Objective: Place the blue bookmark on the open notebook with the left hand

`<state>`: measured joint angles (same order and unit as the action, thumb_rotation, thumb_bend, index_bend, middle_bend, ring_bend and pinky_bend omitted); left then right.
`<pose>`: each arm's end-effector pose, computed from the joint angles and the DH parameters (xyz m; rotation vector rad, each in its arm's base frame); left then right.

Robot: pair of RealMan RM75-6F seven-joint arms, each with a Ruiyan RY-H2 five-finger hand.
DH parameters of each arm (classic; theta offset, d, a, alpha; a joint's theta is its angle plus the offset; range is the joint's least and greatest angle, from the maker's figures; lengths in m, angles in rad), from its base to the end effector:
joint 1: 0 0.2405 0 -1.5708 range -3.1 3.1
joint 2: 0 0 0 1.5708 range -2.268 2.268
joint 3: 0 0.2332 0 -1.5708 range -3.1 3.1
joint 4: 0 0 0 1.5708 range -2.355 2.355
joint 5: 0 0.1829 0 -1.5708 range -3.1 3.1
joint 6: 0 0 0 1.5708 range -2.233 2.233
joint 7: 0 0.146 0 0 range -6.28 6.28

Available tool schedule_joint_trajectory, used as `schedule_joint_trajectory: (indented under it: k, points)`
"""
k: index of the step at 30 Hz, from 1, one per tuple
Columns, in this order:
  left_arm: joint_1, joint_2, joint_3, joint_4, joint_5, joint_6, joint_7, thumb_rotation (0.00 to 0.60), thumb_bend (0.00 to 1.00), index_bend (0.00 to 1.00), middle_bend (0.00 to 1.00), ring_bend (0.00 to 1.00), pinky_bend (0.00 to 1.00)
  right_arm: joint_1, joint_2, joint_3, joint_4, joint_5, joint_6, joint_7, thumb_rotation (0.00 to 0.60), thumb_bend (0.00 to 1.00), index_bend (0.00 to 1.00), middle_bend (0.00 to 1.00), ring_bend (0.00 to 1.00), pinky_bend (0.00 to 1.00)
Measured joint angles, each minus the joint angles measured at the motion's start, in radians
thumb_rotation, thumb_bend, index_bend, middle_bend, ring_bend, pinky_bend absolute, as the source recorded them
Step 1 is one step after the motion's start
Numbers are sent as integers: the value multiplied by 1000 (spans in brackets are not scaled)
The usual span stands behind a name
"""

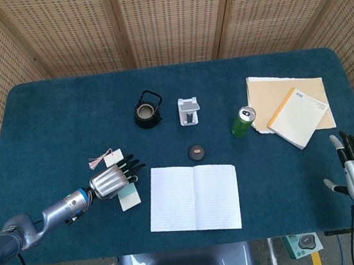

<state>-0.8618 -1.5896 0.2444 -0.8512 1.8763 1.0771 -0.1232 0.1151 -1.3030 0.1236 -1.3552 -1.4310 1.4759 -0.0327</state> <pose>-0.1873 0.3212 -0.0048 -2.4996 -0.1513 -0.7086 -0.3079 -0.2027 0.1559 1.3065 -0.7994 0.8524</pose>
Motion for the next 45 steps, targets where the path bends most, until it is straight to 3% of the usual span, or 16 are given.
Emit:
schedule_joint_trajectory:
  k: [15,31,45]
  points:
    - [-39,43,-27,-96,42,60,98,600,378,464,0,0,0,-2,7,3,-6,0,4,11,600,84,7,0,0,0]
    - [-181,-21,-95,-221,79,-53,208,600,380,461,0,0,0,-6,23,14,-12,17,2,43,600,84,11,0,0,0]
    - [-233,-63,-98,-245,84,-114,240,600,379,455,0,0,0,-7,30,19,-11,25,-1,66,600,83,12,0,0,0]
